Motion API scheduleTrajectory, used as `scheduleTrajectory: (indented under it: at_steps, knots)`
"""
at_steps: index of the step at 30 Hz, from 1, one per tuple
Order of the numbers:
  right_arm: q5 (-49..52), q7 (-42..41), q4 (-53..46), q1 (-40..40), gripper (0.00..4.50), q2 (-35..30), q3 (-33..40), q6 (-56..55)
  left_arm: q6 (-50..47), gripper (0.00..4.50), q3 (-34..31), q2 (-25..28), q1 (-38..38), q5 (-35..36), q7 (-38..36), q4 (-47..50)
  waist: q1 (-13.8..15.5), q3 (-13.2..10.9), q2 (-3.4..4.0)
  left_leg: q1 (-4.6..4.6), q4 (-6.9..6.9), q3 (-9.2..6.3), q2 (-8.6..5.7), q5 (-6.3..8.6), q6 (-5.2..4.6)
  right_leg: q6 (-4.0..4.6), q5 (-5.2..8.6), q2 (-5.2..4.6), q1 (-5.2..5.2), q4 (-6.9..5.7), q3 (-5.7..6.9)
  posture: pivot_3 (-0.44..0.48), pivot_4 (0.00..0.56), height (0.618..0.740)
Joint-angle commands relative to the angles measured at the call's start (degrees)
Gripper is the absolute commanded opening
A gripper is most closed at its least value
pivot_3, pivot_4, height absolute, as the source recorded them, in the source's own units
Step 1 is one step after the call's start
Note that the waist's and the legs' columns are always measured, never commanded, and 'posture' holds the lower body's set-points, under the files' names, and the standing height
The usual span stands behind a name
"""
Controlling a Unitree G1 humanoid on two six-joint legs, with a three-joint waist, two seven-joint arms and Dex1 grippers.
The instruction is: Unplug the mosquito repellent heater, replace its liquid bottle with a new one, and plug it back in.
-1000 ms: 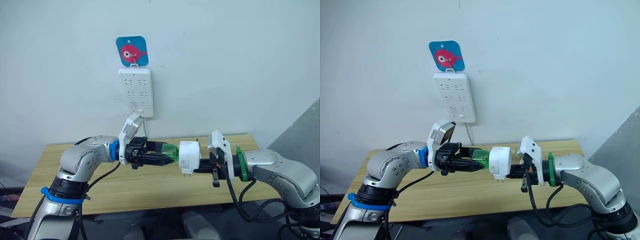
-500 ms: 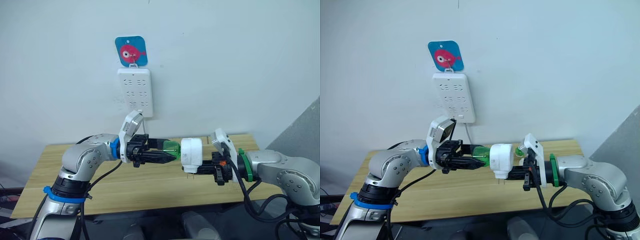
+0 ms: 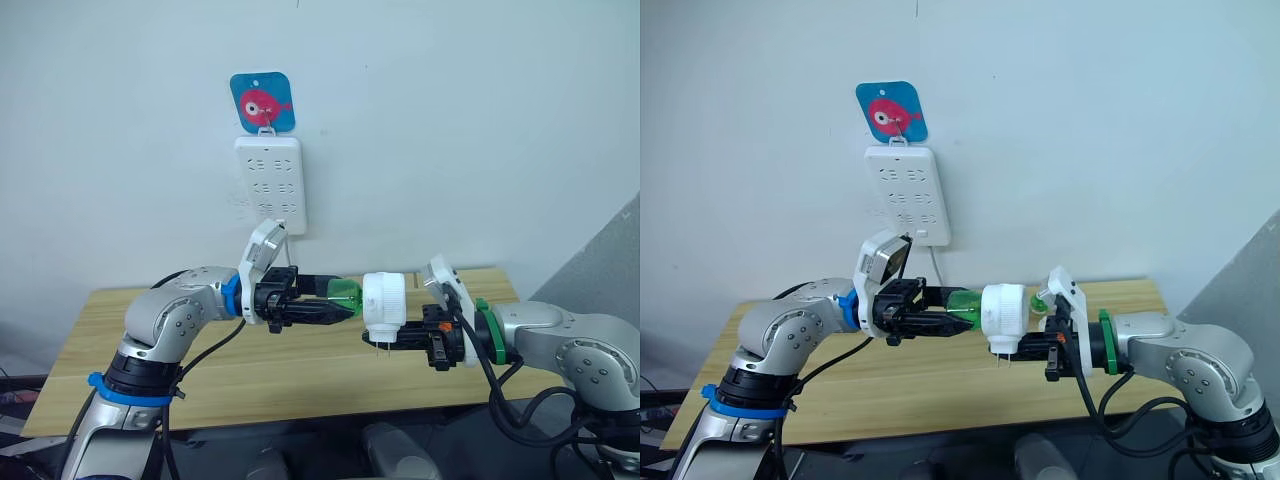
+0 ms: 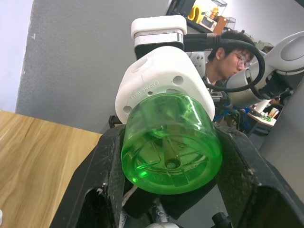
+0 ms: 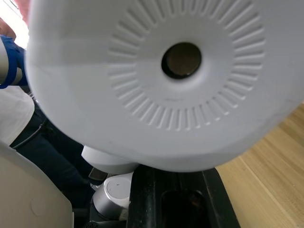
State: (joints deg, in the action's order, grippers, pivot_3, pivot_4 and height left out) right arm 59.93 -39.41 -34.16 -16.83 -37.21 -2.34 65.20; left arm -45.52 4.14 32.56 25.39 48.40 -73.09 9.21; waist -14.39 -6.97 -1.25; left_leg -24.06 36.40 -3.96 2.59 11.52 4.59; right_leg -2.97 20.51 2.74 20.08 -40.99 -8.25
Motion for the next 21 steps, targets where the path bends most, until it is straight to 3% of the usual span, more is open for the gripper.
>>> scheduleTrajectory:
  at_steps: [1,21]
  knots:
    - [5.74,-0.3,-3.64,-2.23,0.0,1.52,0.98,-0.84,1.0,2.23,0.51,0.22,0.35,-2.88,2.63,0.23,0.0,0.0,0.0,0.0,0.0,0.0,0.0,0.0,0.0,0.0,0.0,0.0,0.0,0.0,0.0,-0.244,0.048,0.733]
    - [16.3,3.63,-3.75,-3.39,0.0,-0.58,1.71,0.66,1.63,2.23,0.87,-0.03,0.59,-3.32,3.58,0.39,0.0,0.0,0.0,-0.03,-0.02,0.02,0.01,0.0,0.0,0.0,0.0,0.01,0.04,0.01,-0.02,-0.244,0.049,0.733]
